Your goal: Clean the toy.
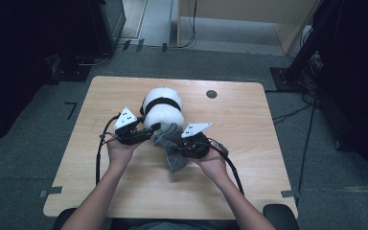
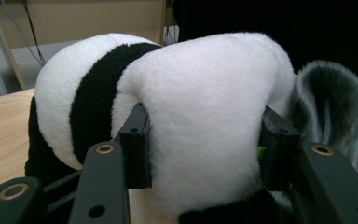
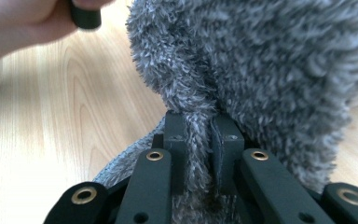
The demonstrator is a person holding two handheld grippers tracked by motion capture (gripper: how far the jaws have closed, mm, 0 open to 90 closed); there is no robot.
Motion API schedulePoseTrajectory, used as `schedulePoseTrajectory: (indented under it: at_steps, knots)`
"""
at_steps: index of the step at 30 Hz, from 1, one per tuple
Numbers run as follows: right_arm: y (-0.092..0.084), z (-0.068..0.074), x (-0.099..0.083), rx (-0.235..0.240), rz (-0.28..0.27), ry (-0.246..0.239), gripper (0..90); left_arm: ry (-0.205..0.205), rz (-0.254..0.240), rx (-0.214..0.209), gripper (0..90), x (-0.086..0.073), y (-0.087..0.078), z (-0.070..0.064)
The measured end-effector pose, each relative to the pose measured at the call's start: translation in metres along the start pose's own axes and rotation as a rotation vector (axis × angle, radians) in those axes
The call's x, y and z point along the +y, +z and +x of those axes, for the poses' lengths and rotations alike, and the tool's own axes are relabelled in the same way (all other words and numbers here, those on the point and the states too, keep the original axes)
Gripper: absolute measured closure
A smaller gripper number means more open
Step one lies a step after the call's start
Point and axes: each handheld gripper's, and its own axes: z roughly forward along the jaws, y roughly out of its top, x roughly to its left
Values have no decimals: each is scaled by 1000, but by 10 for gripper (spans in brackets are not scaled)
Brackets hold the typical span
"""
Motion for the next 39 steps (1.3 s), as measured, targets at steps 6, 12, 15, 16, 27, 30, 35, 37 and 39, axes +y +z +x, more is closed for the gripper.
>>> schedulePoseTrajectory:
  at_steps: [6,12,15,16,27,30,35,37,39]
  knots:
    - [14,3,-6,36,71,-2,799,-3,-24,-7,477,2,-3,0]
    - [23,10,-7,80,115,-27,803,11,-35,2,477,4,-6,0]
    - [27,12,-8,102,138,-38,804,9,-40,1,476,6,-8,1]
    - [28,13,-8,107,145,-39,804,9,-44,2,477,7,-9,1]
    - [8,9,2,62,84,-48,810,27,-22,-15,479,5,-5,-3]
    - [-8,5,6,26,26,-50,813,29,-24,-15,479,5,-5,-3]
    - [-28,1,13,-30,-50,-59,815,31,-27,-18,480,5,-4,-3]
    - [-34,-1,15,-38,-70,-60,816,34,-25,-19,480,4,-4,-4]
    - [-39,-1,17,-49,-88,-64,817,40,-24,-19,480,4,-4,-4]
